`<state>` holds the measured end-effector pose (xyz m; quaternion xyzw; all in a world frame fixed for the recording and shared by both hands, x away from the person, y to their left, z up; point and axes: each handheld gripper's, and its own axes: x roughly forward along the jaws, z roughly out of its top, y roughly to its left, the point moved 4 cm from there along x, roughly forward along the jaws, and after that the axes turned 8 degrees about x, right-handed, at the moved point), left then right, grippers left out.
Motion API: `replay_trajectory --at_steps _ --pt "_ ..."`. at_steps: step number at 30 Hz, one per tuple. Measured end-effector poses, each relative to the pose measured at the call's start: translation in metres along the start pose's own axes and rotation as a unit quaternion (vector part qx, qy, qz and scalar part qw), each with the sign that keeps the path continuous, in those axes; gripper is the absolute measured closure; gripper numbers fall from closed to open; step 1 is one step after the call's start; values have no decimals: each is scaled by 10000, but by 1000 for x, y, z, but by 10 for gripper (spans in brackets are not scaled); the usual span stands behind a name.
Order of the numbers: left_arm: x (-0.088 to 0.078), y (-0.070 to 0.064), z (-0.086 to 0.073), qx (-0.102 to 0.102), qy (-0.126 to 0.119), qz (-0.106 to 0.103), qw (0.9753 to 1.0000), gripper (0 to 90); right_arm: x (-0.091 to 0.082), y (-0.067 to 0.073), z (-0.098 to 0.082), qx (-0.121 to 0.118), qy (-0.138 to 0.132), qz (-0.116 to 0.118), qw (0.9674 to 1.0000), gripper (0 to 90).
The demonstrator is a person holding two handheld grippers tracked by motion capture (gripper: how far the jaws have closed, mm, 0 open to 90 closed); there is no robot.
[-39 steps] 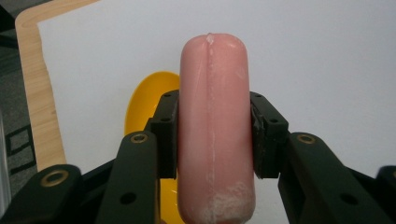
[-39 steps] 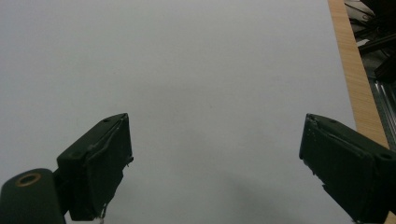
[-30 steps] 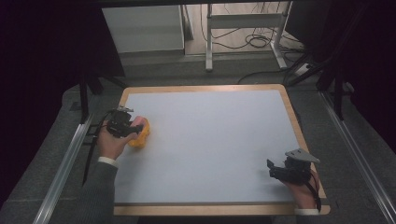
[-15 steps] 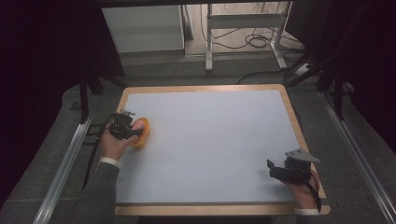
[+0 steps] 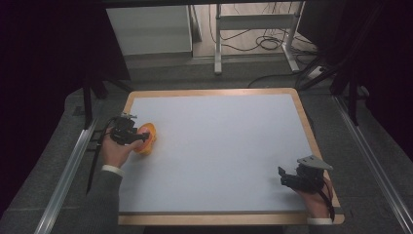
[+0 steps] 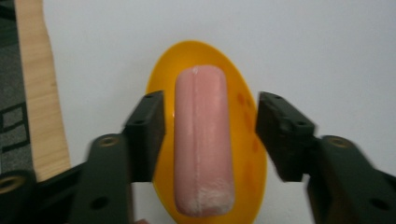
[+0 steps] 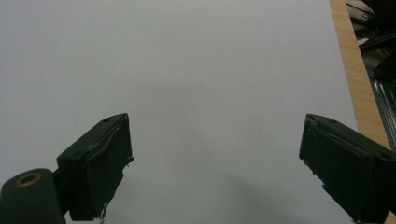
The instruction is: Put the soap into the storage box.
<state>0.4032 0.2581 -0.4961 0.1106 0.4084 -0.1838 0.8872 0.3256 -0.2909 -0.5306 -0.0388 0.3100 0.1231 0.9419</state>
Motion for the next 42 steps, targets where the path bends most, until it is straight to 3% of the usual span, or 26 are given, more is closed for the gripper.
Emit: replay_trajectory --at_steps 10,18,24,30,37,42 --pt "-31 -9 -5 113 -594 -184 9980 304 1 0 1 6 -2 -2 10000 91" --pt "-41 -31 -34 169 -836 -516 9950 305 2 2 0 -14 -1 -7 10000 91" --pt "-42 -42 -51 264 -825 -691 9938 295 1 2 0 -33 -3 -1 10000 91" --pt "-32 -52 -75 36 -685 -871 9938 288 1 2 1 -29 -15 -2 10000 91" --pt "-21 -53 -95 -73 -540 -920 9943 288 1 3 0 -35 -1 -2 10000 91" --pt "-19 -53 -100 -70 -515 -903 9946 288 2 3 0 -47 4 -2 10000 91"
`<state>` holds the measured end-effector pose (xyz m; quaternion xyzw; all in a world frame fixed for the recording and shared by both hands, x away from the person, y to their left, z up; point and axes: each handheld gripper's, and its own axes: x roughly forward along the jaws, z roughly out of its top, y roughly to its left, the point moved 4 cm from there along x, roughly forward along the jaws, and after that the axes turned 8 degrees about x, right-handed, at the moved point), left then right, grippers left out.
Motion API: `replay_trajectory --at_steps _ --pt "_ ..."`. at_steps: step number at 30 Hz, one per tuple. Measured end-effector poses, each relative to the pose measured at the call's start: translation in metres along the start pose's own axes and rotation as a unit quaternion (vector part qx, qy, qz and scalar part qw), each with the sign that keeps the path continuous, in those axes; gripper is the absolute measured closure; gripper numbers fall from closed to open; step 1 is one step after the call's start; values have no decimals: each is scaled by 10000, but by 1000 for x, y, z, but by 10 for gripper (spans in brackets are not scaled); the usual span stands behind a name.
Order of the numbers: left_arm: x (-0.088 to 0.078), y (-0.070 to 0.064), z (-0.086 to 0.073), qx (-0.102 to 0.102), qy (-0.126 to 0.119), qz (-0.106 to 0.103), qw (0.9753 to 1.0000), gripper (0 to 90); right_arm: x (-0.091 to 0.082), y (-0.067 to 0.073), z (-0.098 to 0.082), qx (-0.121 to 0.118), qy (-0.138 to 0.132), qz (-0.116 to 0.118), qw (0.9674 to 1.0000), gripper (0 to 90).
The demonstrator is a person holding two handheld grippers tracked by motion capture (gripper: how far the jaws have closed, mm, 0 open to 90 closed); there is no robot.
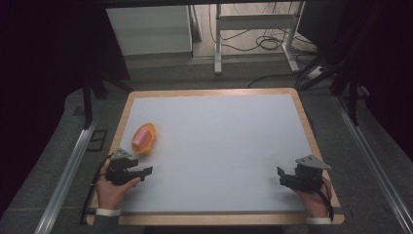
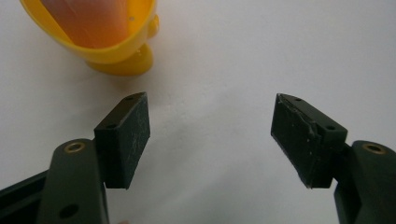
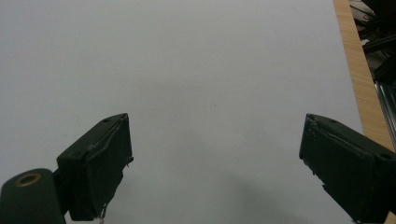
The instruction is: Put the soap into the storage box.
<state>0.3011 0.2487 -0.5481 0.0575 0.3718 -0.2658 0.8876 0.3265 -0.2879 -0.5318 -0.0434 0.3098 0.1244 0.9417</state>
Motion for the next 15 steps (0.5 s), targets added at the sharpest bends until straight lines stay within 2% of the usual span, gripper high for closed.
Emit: replay_trajectory --at_steps 7,15 --pt "0 -1 -3 13 -6 -30 10000 282 1 1 0 -15 14 16 10000 91" --pt "1 -4 -3 89 75 -22 9999 271 1 12 3 -149 -31 110 9998 91"
